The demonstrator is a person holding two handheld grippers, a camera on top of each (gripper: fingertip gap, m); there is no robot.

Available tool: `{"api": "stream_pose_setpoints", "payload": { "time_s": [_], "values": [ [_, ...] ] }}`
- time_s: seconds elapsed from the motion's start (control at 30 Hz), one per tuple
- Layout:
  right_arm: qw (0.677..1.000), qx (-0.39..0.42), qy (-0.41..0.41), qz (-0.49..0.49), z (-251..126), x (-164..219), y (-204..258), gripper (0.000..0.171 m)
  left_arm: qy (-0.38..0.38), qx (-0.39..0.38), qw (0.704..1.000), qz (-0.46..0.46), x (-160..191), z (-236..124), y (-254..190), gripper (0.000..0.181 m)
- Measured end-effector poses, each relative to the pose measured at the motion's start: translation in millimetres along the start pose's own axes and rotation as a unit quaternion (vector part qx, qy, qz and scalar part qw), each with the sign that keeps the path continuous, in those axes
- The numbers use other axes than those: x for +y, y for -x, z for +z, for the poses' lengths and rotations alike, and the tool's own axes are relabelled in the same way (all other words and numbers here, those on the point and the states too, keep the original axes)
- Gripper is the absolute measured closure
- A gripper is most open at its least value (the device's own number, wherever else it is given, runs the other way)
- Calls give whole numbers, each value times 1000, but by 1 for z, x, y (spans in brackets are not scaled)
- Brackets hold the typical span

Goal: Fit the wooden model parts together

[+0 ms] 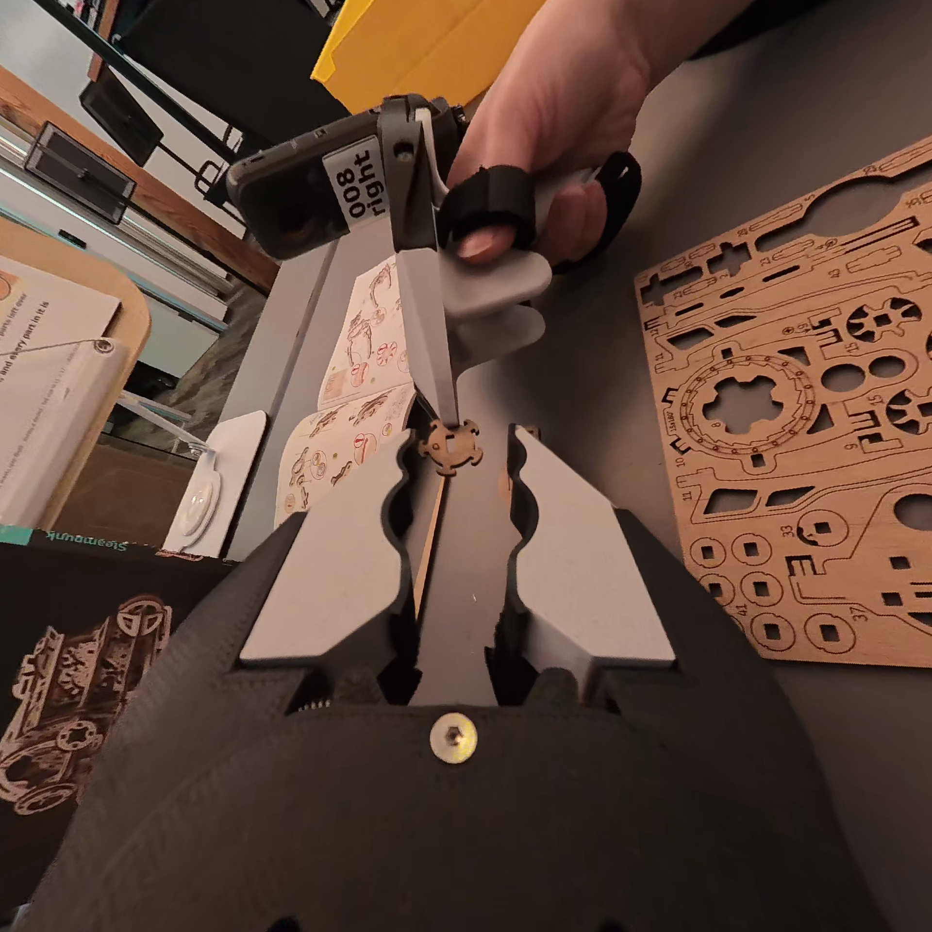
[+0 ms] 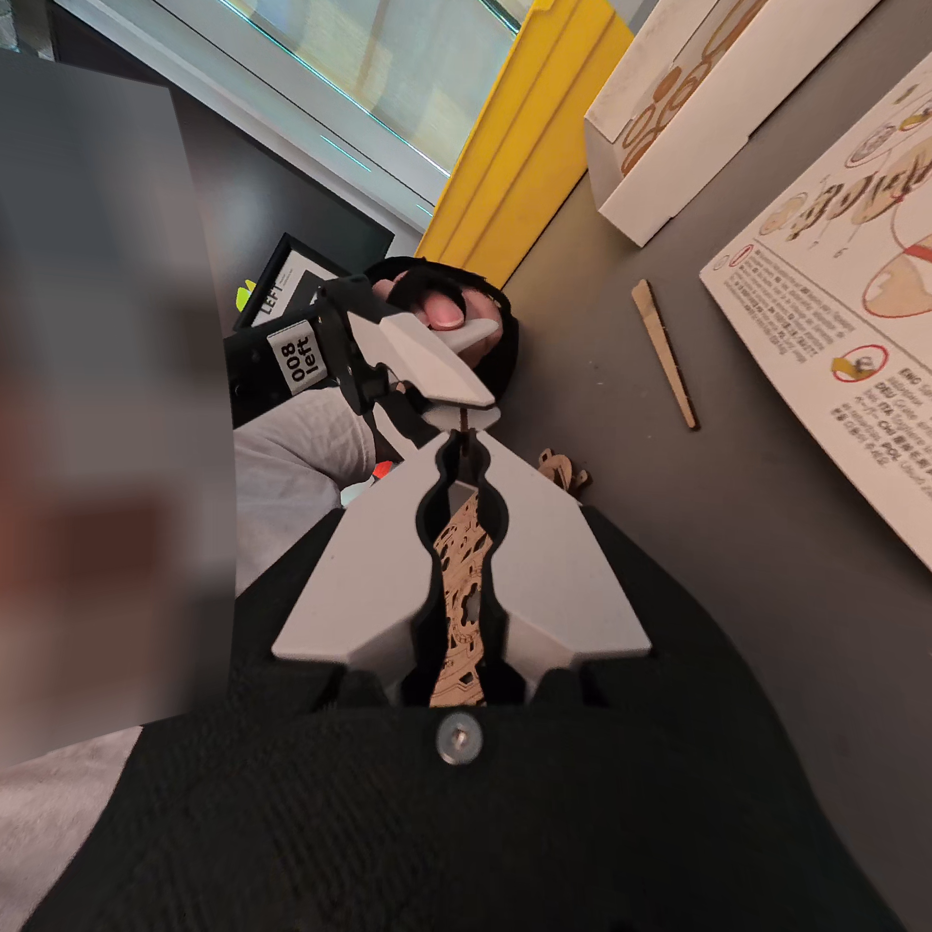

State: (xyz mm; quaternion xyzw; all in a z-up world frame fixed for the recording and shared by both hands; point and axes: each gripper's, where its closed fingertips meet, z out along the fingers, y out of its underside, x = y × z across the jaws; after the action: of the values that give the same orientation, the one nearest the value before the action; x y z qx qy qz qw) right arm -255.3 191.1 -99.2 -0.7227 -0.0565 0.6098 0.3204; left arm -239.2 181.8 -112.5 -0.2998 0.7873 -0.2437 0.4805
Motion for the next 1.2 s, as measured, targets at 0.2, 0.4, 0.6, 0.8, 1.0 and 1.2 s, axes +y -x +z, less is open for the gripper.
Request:
{"api": "stream_pose_setpoints", "payload": {
  "time_s": [0.2,0.4,0.6,0.8,1.0,1.2],
  "values": [
    [1000,3,11,-3,3,4,0,169,-7,-1,1000,2,-2,-2,0,158],
    [1000,-8,21,-6,3,7,2,166,-14,27,999,-16,-4,-2,-6,158],
    [1000,-12,28,0,4,9,2,162,-12,38,999,-17,-3,-1,-9,158],
    [1000,-7,30,5,3,10,1,169,-17,36,999,-17,-5,-1,-9,158],
    [998,4,-54,-25,-22,-24,6,169,-69,-9,995,-70,-16,-13,17,121],
    [994,13,-109,15,-47,-42,-9,169,-224,-10,934,-279,-33,-51,71,108]
  ]
}}
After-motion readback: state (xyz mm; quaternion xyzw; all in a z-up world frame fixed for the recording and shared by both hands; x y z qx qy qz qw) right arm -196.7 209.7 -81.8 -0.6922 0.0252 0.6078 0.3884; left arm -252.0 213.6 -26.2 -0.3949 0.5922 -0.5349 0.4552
